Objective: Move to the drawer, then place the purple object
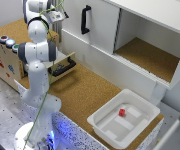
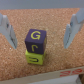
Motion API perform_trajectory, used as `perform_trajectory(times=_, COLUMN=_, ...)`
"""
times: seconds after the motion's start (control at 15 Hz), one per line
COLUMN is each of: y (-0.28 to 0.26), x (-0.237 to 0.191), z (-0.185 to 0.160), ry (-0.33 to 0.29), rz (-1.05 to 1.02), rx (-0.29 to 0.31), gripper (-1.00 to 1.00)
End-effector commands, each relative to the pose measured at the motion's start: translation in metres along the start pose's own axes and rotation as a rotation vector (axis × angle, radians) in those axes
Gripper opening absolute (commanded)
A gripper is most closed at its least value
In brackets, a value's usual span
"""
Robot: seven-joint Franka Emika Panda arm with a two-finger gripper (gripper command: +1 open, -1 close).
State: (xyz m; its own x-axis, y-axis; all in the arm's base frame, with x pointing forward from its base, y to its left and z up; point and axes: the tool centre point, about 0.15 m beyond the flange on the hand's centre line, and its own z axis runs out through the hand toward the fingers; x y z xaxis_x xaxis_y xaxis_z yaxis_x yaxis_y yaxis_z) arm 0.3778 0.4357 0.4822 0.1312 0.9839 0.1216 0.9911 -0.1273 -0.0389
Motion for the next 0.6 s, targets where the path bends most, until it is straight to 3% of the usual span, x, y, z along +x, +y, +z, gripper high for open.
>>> perform_trajectory(times=0.0, y=-0.0059, x=0.0464, z=0.0033, ry=-0.204, rz=0.052, rx=-0.027, gripper=1.0)
perform_trajectory(times=0.07, y=-0.0072, x=0.0493, z=0.0026, ry=-0.218, rz=0.061, rx=-0.058, gripper=1.0)
perform_trajectory(times=0.13, y=-0.0057, x=0.0487, z=0.0019, ry=-0.222, rz=0.092, rx=-0.073, gripper=-1.0)
perform_trajectory(times=0.53, y=-0.0068, x=0.0424, z=0.0096, ry=-0.239, rz=0.117, rx=-0.075, gripper=-1.0)
